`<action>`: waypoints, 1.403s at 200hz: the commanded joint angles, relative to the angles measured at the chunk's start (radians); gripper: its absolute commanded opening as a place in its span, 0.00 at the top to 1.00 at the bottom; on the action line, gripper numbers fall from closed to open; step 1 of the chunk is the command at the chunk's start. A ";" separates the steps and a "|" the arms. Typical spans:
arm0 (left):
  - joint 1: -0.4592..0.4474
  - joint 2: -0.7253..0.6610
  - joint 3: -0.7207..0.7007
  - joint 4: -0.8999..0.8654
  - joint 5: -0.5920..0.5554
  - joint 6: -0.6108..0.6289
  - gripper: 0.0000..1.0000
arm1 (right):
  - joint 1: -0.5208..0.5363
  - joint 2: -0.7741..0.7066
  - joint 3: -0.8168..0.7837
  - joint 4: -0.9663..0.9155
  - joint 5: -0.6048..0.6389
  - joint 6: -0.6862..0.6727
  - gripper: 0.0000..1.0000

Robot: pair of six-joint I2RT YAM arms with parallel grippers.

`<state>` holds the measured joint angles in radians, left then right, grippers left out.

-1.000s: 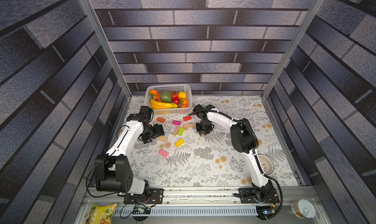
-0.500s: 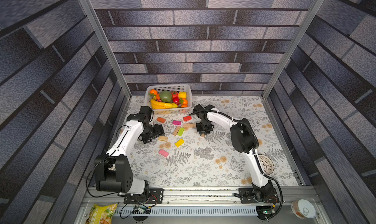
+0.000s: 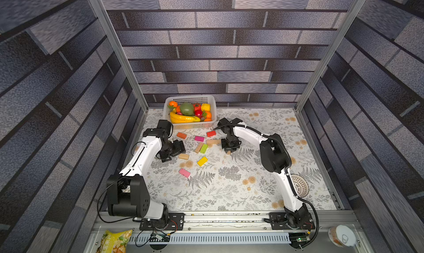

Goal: Assemble the number 7 with building blocks
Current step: Assemble the building block at the center of the board, then pick up the building block from the center of the board.

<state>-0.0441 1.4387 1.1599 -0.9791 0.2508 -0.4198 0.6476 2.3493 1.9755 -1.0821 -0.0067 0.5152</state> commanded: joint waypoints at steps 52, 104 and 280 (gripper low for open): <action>0.018 -0.016 -0.002 -0.011 -0.015 0.023 0.13 | -0.009 0.062 0.029 -0.029 0.022 -0.002 0.71; 0.022 -0.011 0.000 -0.012 -0.011 0.027 0.13 | -0.009 0.068 0.042 -0.035 0.027 -0.002 0.68; 0.029 -0.046 -0.035 0.020 -0.009 -0.005 0.10 | -0.037 -0.504 -0.264 0.121 -0.161 0.190 0.33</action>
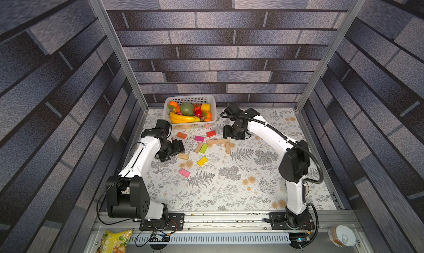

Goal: Assemble the number 7 with building blocks
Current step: Pick up the building block from the center of the board.

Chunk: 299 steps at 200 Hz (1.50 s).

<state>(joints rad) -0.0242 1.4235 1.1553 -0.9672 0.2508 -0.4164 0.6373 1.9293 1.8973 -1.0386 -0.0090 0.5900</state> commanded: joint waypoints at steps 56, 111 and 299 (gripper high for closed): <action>0.018 -0.044 -0.078 0.041 0.028 -0.054 0.10 | -0.067 -0.273 -0.862 0.777 -0.412 0.591 0.90; 0.034 -0.029 -0.090 0.047 0.037 -0.062 0.10 | -0.062 -0.160 -1.043 1.179 -0.377 0.846 1.00; 0.229 0.357 0.059 0.163 0.006 -0.485 0.16 | -0.051 -0.268 -0.733 0.667 -0.332 0.410 0.76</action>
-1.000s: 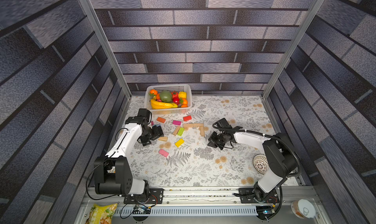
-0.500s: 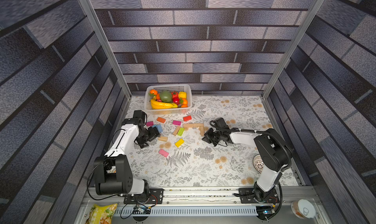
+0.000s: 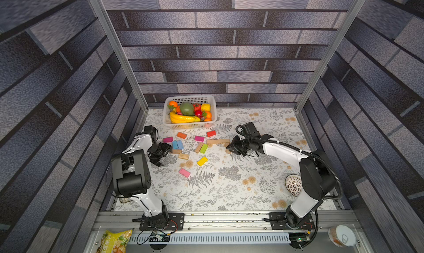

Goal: Assemble the number 7 with building blocks
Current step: Pick up the building block from the center of the board.

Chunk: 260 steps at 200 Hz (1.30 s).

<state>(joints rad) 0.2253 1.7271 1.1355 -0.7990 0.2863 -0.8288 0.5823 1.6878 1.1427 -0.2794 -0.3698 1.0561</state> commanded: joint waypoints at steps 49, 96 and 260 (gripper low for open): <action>-0.054 0.161 0.137 0.001 -0.038 -0.112 0.16 | -0.019 -0.031 0.038 -0.127 0.031 -0.094 0.75; -0.058 0.181 0.138 -0.014 -0.056 -0.112 0.20 | -0.052 -0.031 0.032 -0.127 0.022 -0.099 0.75; -0.065 0.172 0.058 0.015 -0.038 -0.143 0.20 | -0.077 -0.031 0.009 -0.123 0.010 -0.101 0.75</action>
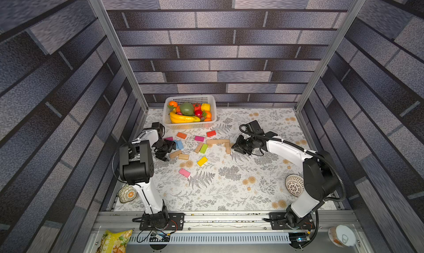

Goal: Assemble the number 7 with building blocks
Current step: Pick up the building block from the center of the board.

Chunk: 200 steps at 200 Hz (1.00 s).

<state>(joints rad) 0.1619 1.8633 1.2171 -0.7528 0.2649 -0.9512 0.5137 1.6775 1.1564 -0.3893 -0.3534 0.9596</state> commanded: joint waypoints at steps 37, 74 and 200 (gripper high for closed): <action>-0.007 0.001 -0.117 0.069 0.046 -0.172 0.20 | -0.013 -0.008 -0.020 0.024 -0.022 0.018 0.75; -0.020 -0.029 -0.156 0.094 0.042 -0.315 0.21 | -0.015 0.008 -0.011 0.030 -0.028 0.015 0.75; 0.031 -0.056 -0.318 0.196 0.002 -0.442 0.53 | -0.034 -0.045 -0.048 0.024 -0.021 -0.003 0.75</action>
<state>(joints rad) 0.1761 1.7218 0.9779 -0.5514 0.3706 -1.4044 0.4873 1.6737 1.1229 -0.3546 -0.3687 0.9672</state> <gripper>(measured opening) 0.495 0.253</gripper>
